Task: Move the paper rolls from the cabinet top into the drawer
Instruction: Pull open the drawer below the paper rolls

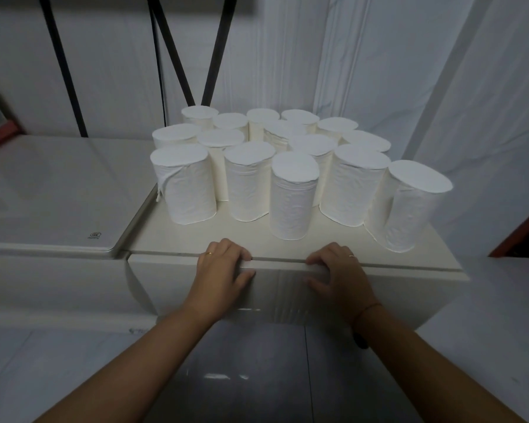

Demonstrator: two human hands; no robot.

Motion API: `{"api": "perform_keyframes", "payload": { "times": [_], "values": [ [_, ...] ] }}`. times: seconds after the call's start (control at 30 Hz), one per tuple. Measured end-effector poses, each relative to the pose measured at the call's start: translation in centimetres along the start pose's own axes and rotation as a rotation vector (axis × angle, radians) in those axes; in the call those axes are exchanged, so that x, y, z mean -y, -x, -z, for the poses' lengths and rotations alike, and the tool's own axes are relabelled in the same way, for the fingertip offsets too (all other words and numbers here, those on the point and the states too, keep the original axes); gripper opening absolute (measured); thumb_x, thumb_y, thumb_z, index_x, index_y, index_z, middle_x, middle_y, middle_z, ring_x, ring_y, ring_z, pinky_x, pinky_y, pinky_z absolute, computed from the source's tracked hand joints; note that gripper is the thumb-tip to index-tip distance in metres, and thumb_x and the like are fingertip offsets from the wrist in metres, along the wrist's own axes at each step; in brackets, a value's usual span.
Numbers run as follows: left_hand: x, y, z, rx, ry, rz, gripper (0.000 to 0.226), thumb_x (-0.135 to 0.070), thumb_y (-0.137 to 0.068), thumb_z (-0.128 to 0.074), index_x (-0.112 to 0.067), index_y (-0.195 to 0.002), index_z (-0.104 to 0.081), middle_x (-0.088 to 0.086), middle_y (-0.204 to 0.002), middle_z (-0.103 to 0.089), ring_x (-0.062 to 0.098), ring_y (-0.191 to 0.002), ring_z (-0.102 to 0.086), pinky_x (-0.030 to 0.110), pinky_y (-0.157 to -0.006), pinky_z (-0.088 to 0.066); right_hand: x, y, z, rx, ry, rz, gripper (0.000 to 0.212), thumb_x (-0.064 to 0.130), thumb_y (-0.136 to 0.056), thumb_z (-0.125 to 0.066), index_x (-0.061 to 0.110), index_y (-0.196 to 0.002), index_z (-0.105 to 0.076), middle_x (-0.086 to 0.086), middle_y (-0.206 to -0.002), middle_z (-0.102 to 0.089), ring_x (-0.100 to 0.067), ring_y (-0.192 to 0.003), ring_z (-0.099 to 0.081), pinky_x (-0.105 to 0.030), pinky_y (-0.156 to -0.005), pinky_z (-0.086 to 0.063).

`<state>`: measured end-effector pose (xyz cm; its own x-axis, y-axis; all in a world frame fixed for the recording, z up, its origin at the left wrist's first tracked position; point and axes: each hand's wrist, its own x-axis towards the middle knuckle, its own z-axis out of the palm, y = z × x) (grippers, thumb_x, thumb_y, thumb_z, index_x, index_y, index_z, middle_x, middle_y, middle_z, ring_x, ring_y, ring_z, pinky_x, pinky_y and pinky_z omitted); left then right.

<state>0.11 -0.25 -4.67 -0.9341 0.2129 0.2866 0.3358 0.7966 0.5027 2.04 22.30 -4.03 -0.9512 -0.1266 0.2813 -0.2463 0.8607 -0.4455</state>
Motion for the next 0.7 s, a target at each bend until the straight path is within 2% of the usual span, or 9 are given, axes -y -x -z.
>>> {"api": "perform_keyframes", "payload": {
  "times": [0.37, 0.47, 0.6, 0.7],
  "values": [
    [-0.3, 0.2, 0.1, 0.001, 0.047, 0.035, 0.016, -0.023, -0.084, -0.067, -0.019, -0.099, -0.061, -0.002, -0.104, -0.054, 0.017, -0.103, -0.043, 0.029, -0.087, -0.031, 0.2, 0.1, 0.2, 0.013, -0.063, -0.034, 0.025, 0.022, -0.077, -0.072, 0.009, -0.098, -0.065, -0.009, -0.101, -0.059, -0.021, -0.095, -0.050, -0.029, -0.084, -0.041],
    [-0.2, 0.8, 0.2, 0.010, 0.075, 0.028, 0.016, -0.026, -0.080, -0.071, -0.022, -0.091, -0.060, -0.006, -0.097, -0.053, 0.014, -0.097, -0.043, 0.029, -0.085, -0.032, 0.3, 0.4, 0.3, 0.021, -0.096, -0.040, 0.022, 0.018, -0.075, -0.074, 0.007, -0.091, -0.065, -0.009, -0.094, -0.059, -0.023, -0.090, -0.051, -0.028, -0.077, -0.040],
    [0.0, 3.0, 0.5, 0.032, 0.131, 0.020, 0.020, -0.030, -0.077, -0.073, -0.032, -0.084, -0.055, -0.020, -0.089, -0.047, 0.004, -0.092, -0.040, 0.029, -0.082, -0.039, 0.7, 2.3, 0.2, 0.022, -0.082, -0.006, 0.021, 0.019, -0.073, -0.076, 0.009, -0.087, -0.065, -0.006, -0.090, -0.059, -0.018, -0.086, -0.050, -0.025, -0.072, -0.037],
    [-0.2, 4.3, 0.8, 0.041, 0.110, -0.014, 0.016, -0.030, -0.079, -0.072, -0.032, -0.088, -0.058, -0.017, -0.091, -0.050, 0.005, -0.093, -0.041, 0.030, -0.083, -0.037, 1.0, 3.6, 0.4, 0.024, -0.075, 0.003, 0.019, 0.020, -0.075, -0.074, 0.011, -0.090, -0.067, -0.005, -0.092, -0.063, -0.019, -0.087, -0.052, -0.026, -0.073, -0.036]
  ]
}}
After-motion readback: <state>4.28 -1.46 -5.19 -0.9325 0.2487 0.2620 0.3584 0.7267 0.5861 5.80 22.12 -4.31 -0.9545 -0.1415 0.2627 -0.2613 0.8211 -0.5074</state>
